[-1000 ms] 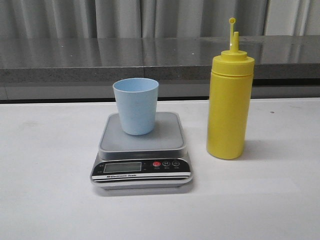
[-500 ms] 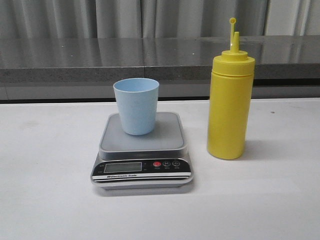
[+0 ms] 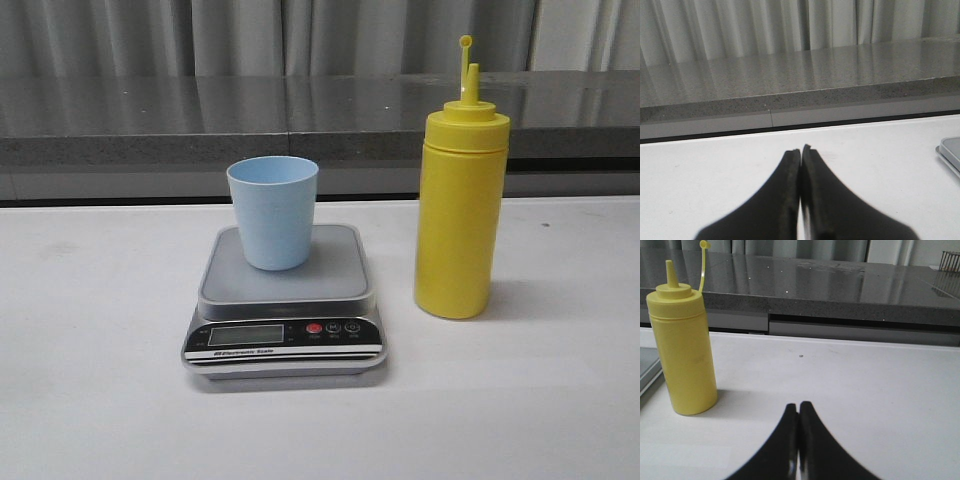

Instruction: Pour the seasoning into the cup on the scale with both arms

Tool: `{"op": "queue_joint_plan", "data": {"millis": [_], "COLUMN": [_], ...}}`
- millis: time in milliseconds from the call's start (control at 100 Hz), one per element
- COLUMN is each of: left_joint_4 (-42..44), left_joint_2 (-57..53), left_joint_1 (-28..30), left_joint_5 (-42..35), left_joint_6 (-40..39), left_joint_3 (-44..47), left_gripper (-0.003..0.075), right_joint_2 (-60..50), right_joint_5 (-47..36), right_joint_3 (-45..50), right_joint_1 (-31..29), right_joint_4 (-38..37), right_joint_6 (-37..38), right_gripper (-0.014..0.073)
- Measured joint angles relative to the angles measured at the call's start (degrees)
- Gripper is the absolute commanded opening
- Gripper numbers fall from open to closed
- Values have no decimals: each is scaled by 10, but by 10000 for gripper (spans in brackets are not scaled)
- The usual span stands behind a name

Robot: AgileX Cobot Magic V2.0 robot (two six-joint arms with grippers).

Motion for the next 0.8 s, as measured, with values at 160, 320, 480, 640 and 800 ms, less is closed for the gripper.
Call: {"op": "queue_joint_plan", "data": {"millis": [160,320,480,640,800], "left_joint_4": [5,5,5,5,5], "left_joint_2": [0,0,0,0,0], "left_joint_1": [0,0,0,0,0], "left_joint_5": [0,0,0,0,0], "left_joint_6": [0,0,0,0,0], "left_joint_3": [0,0,0,0,0], "left_gripper": [-18,-18,-18,-18,-18], "right_joint_2": [0,0,0,0,0], "right_joint_5": [0,0,0,0,0], "right_joint_3": [0,0,0,0,0], "right_joint_1": [0,0,0,0,0], "right_joint_4": [0,0,0,0,0], "right_joint_6": [0,0,0,0,0], "right_gripper": [-121,-121,-121,-121,-121]}}
